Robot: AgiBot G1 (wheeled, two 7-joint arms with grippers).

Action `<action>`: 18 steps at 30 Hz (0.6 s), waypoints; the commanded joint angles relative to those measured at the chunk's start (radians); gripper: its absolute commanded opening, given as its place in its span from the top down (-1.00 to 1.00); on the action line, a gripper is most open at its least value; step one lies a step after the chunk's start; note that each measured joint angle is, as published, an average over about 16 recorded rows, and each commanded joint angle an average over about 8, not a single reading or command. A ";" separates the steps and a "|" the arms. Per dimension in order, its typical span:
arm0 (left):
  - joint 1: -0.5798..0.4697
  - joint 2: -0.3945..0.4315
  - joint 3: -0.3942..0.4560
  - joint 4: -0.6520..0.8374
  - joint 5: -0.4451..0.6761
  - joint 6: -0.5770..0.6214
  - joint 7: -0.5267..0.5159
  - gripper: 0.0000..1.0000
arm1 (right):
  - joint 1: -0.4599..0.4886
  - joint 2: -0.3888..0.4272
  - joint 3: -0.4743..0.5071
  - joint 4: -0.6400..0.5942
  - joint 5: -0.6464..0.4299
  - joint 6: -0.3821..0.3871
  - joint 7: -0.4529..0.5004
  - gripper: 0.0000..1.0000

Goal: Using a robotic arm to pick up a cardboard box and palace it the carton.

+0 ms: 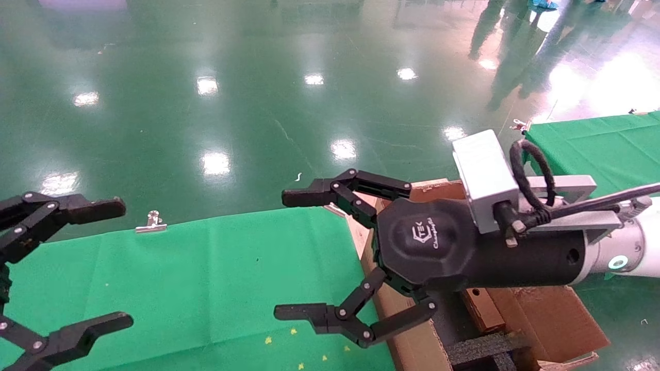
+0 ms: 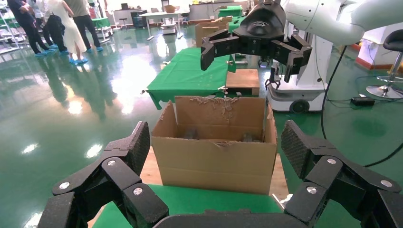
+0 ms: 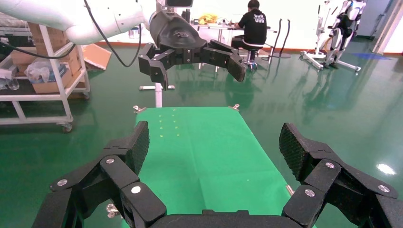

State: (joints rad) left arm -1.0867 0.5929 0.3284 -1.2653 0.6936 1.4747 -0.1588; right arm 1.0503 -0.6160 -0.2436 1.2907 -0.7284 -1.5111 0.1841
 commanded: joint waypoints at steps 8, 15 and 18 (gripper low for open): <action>0.000 0.000 0.000 0.000 0.000 0.000 0.000 -1.00 | 0.011 0.002 -0.017 -0.003 0.000 0.007 0.001 -1.00; 0.000 0.000 0.000 0.000 0.000 0.000 0.000 -1.00 | 0.017 0.003 -0.026 -0.005 -0.001 0.011 0.002 -1.00; 0.000 0.000 0.000 0.000 0.000 0.000 0.000 -1.00 | 0.019 0.004 -0.029 -0.005 -0.001 0.012 0.002 -1.00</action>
State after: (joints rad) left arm -1.0867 0.5928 0.3285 -1.2653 0.6935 1.4747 -0.1587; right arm 1.0689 -0.6124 -0.2718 1.2855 -0.7291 -1.4991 0.1863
